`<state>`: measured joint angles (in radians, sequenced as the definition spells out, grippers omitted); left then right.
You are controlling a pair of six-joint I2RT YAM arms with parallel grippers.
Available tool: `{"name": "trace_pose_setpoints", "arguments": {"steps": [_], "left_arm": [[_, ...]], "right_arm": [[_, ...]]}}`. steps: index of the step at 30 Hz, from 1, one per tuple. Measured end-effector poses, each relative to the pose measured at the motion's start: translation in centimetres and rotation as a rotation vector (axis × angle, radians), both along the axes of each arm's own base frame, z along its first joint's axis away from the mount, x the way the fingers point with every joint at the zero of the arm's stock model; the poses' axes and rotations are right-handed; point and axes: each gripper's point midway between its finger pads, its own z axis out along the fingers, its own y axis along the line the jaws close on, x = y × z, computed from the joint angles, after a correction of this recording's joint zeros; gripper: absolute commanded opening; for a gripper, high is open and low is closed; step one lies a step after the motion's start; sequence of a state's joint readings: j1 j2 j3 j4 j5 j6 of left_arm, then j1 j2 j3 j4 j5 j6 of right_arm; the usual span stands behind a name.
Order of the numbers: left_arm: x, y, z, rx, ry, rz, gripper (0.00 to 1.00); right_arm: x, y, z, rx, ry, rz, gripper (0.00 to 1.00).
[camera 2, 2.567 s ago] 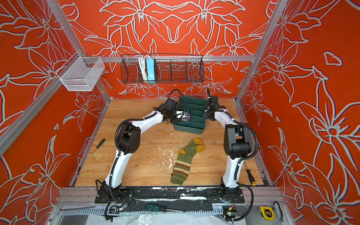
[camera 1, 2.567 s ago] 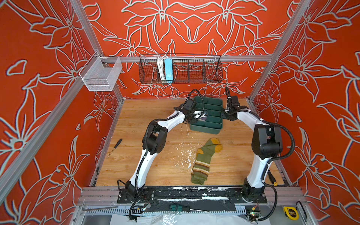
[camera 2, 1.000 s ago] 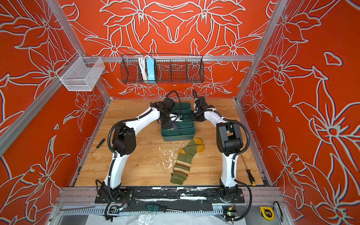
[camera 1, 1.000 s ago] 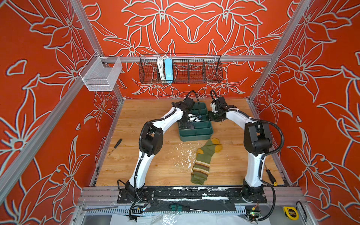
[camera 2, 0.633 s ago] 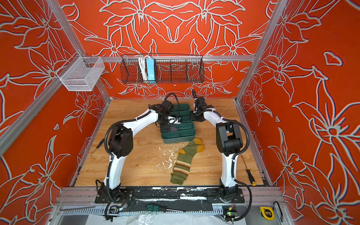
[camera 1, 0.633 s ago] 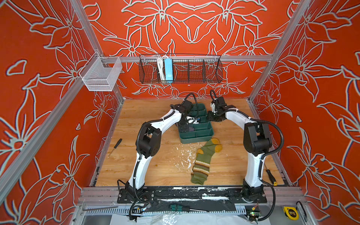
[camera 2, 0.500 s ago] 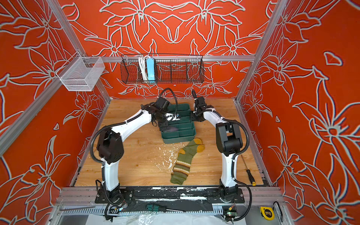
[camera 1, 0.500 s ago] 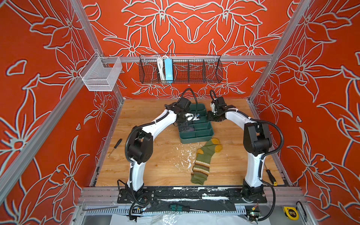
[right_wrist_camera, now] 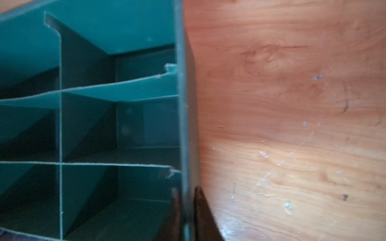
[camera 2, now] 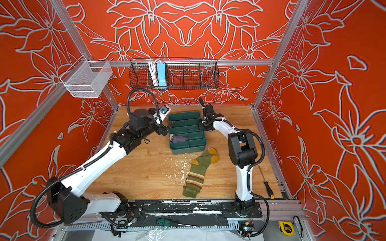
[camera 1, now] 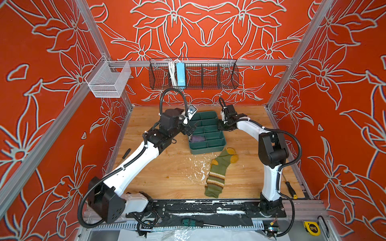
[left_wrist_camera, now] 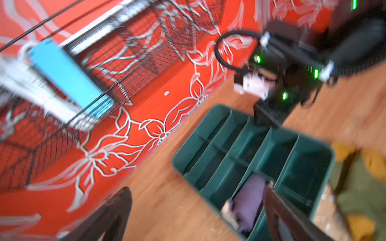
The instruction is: Roll the socks
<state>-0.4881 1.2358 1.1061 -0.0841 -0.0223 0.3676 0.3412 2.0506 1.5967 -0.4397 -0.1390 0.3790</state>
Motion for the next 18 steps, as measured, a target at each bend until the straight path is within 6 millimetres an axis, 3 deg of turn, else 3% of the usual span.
{"name": "trace_pose_setpoints", "arguments": {"steps": [3,7,16,18], "left_arm": [[-2.5,1.5,-1.7,-0.134,0.049,0.051,0.98],[-5.2,3.6,-2.9,-0.280,0.087,0.128,0.98],[-10.4,8.5,-0.3,-0.524,-0.035,0.237,0.98],[-11.4,8.8,-0.2,-0.547,-0.056,0.220,0.98]], "right_arm": [[-0.4,2.1,0.0,-0.001,-0.013,-0.014,0.00],[0.2,5.6,0.1,0.022,-0.038,-0.029,0.00],[4.9,14.8,0.5,0.095,-0.128,-0.043,0.00],[5.4,16.1,0.7,0.106,-0.143,-0.045,0.15]]}}
